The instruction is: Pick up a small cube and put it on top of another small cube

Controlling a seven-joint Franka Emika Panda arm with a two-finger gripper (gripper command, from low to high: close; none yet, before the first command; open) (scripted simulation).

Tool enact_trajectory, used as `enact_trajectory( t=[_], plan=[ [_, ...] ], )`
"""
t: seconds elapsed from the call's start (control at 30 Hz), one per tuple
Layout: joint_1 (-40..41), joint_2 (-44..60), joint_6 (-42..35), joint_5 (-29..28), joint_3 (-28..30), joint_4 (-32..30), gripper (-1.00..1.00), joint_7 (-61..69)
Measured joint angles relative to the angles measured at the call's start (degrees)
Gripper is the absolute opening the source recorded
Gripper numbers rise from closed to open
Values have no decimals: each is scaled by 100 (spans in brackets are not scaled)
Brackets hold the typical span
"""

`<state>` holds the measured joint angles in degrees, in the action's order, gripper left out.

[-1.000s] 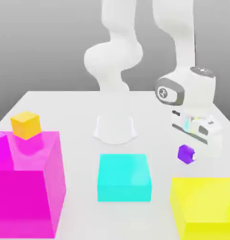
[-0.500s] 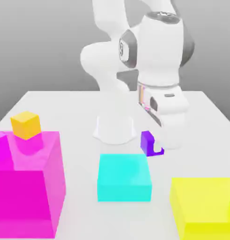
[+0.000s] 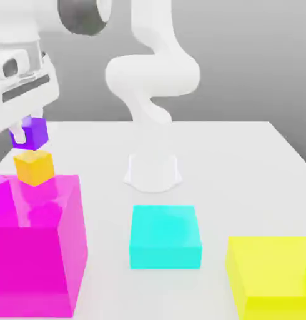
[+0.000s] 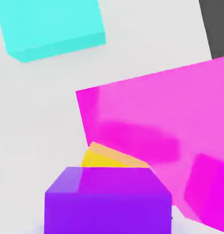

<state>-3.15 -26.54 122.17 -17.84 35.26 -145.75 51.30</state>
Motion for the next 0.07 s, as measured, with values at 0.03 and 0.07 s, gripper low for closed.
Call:
enact_trajectory(
  t=[0.03, 0.07],
  plan=[
    [0, 0, 0, 0, 0, 0, 100, 0],
    [0, 0, 0, 0, 0, 0, 100, 0]
  ],
)
